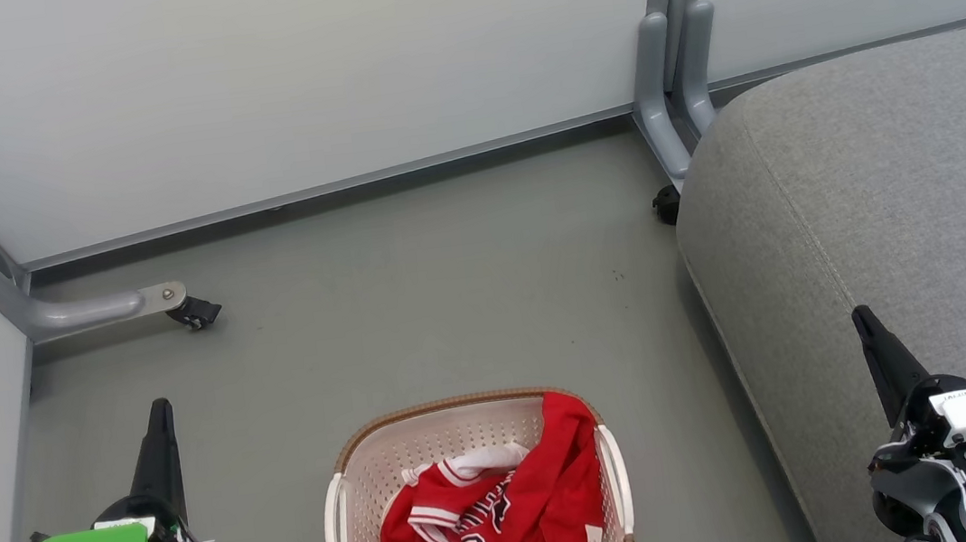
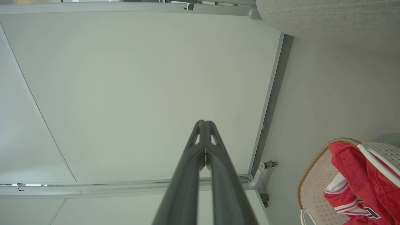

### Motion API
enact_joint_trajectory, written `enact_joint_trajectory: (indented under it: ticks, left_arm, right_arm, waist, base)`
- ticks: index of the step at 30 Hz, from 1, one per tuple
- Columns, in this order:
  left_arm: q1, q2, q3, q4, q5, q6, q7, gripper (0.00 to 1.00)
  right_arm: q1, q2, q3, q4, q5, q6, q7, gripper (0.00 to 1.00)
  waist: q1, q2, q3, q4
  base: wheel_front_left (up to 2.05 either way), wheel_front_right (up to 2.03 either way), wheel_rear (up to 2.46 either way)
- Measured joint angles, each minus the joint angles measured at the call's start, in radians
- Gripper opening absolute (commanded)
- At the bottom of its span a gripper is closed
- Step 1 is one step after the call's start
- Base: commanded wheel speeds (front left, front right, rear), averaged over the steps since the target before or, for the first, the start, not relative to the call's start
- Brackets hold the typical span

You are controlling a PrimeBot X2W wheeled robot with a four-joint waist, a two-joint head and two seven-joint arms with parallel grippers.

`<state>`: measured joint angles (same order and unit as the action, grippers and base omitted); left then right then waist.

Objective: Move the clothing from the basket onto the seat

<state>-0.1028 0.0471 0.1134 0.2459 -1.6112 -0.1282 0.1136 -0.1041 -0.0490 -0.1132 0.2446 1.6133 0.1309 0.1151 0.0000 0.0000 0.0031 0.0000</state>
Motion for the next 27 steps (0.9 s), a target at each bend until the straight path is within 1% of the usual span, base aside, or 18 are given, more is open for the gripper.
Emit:
enact_joint_trajectory:
  ticks: [18,19,23,27]
  left_arm:
    - [0.0,0.0,0.0,0.0,0.0,0.0,0.0,0.0]
    - [0.002,-0.001,-0.001,0.005,0.0,0.001,-0.001,1.0]
    - [0.031,-0.009,-0.005,0.039,0.0,0.002,-0.002,1.0]
    - [0.034,-0.009,-0.011,0.035,0.005,0.004,-0.022,1.0]
  right_arm:
    - [0.0,0.0,0.0,0.0,0.0,0.0,0.0,0.0]
    - [0.003,0.001,0.0,0.005,0.0,0.0,0.0,1.0]
    - [0.031,0.014,0.004,0.039,0.0,0.0,-0.001,1.0]
    - [0.034,0.015,0.015,0.039,-0.009,-0.001,-0.02,1.0]
  waist:
    - [0.0,0.0,0.0,0.0]
    - [0.0,0.0,0.0,0.0]
    - [0.0,0.0,0.001,0.0]
    - [0.0,0.0,0.001,0.0]
  base:
    - [0.0,0.0,0.0]
    - [0.0,0.0,0.0]
    - [0.0,0.0,0.0]
    - [0.0,0.0,0.0]
